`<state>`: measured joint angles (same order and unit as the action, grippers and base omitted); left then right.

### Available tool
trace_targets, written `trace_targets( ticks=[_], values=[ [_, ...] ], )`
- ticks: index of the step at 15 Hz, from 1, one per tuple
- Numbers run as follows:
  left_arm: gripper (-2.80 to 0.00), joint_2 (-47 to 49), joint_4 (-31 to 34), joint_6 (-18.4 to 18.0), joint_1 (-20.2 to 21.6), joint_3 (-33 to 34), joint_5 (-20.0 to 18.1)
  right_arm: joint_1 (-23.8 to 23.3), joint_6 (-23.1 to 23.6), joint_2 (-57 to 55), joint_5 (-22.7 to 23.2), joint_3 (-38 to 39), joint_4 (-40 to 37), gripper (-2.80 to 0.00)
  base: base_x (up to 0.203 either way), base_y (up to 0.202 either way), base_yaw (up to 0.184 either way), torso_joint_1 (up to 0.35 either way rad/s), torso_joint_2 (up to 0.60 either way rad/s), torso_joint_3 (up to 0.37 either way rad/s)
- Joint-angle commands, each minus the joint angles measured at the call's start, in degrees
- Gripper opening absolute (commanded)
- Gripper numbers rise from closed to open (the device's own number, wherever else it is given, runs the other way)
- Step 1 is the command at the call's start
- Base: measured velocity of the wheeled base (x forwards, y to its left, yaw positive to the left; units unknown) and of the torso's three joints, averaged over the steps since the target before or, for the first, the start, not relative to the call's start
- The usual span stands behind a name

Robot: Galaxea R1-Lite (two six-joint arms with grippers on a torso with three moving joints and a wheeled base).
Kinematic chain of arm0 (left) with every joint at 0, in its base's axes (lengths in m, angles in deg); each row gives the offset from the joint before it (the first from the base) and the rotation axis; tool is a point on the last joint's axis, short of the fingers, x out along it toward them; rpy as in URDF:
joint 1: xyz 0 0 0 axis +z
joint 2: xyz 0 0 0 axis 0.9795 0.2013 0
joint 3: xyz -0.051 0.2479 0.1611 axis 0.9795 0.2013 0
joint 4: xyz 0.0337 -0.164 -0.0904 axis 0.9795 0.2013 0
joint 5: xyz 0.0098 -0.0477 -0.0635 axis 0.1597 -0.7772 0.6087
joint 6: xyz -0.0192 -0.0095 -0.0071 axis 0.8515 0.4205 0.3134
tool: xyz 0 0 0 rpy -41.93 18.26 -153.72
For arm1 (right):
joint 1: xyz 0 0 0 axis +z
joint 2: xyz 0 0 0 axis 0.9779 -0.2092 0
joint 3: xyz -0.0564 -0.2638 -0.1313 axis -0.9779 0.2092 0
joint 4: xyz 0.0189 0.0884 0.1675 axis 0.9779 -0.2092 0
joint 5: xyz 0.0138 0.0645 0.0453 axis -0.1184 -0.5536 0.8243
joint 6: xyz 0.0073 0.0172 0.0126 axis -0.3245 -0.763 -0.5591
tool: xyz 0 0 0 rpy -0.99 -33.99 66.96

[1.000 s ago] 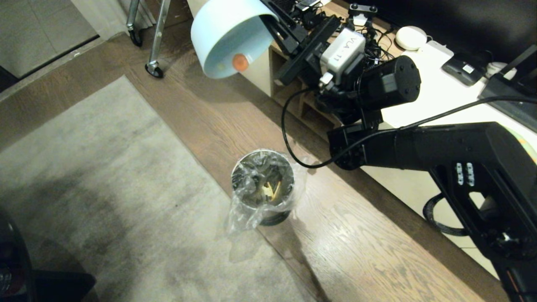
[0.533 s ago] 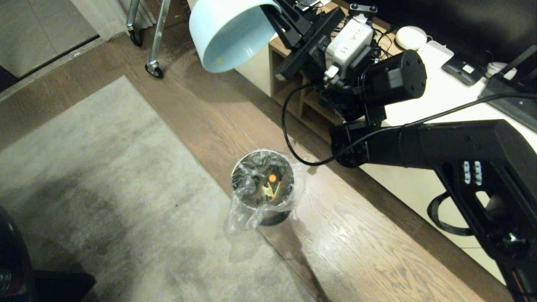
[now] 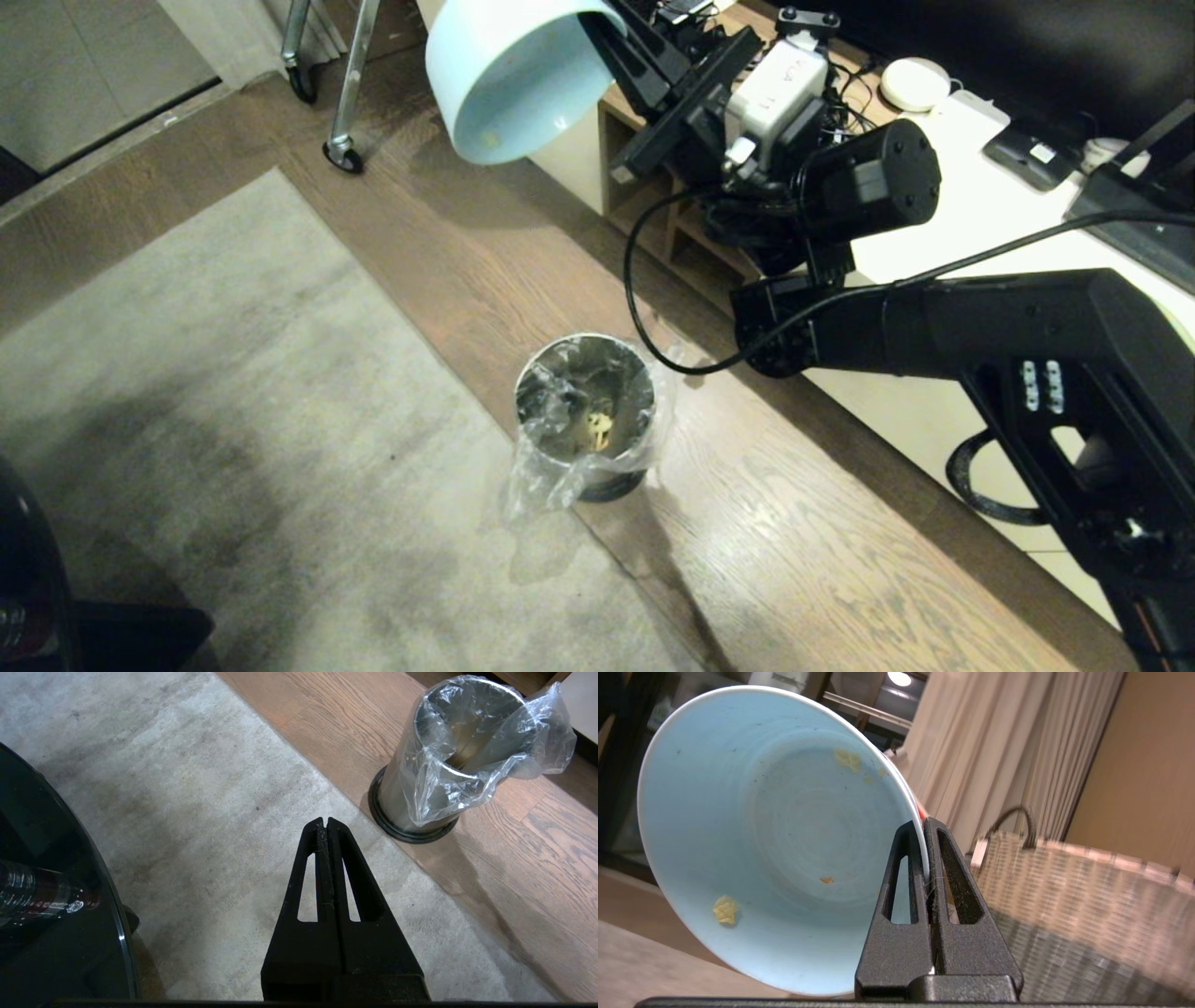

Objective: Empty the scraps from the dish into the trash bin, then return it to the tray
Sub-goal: Put the bowl back to the table

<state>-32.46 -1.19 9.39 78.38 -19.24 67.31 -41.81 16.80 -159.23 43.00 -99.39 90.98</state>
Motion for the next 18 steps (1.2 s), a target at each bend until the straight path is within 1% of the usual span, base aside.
trace_targets(
  ticks=[1, 2, 5, 9, 12, 14, 16, 18],
  values=[
    [-2.8, -0.02, -0.04, 0.05, 0.0, 0.0, 0.04, 0.01, -2.54, 0.37, -1.47, 1.51, 2.14, -2.8, 0.0, 0.0, 0.0, 0.0, 0.0, 0.0],
    [-2.8, -0.02, -0.04, 0.05, 0.0, 0.0, 0.04, 0.01, -3.58, 1.02, -2.23, 3.1, 1.4, -2.8, 0.0, 0.0, 0.0, 0.0, 0.0, 0.0],
    [-2.8, -0.02, -0.04, 0.05, 0.0, 0.0, 0.04, 0.01, -4.18, 3.93, -2.6, 9.02, -3.4, -2.8, 0.0, 0.0, 0.0, 0.0, 0.0, 0.0],
    [-2.8, -0.02, -0.04, 0.05, 0.0, 0.0, 0.04, 0.01, -8.01, 9.29, -2.63, 21.28, -9.67, -2.8, 0.0, 0.0, 0.0, 0.0, 0.0, 0.0],
    [-2.8, -0.02, -0.04, 0.05, 0.0, 0.0, 0.04, -0.04, -9.6, 12.81, -2.91, 31.41, -13.1, -2.8, 0.0, 0.0, 0.0, 0.0, 0.0, 0.0],
    [-2.8, -0.02, -0.04, 0.05, 0.0, 0.0, 0.04, -0.12, -10.12, 13.73, -5.45, 37.83, -12.68, -2.8, 0.0, 0.0, 0.0, 0.0, 0.0, 0.0],
    [-2.8, -0.02, -0.04, 0.05, 0.0, 0.0, 0.04, -0.16, -11.03, 14.73, -9.98, 44.28, -11.93, -2.8, 0.0, 0.0, 0.0, 0.0, 0.0, 0.0],
    [-2.8, -0.02, -0.04, 0.05, 0.0, 0.0, 0.04, -0.45, -13.89, 16.27, -14.94, 49.69, -11.82, -2.8, 0.0, 0.0, 0.0, 0.0, 0.0, 0.0]
  ],
)
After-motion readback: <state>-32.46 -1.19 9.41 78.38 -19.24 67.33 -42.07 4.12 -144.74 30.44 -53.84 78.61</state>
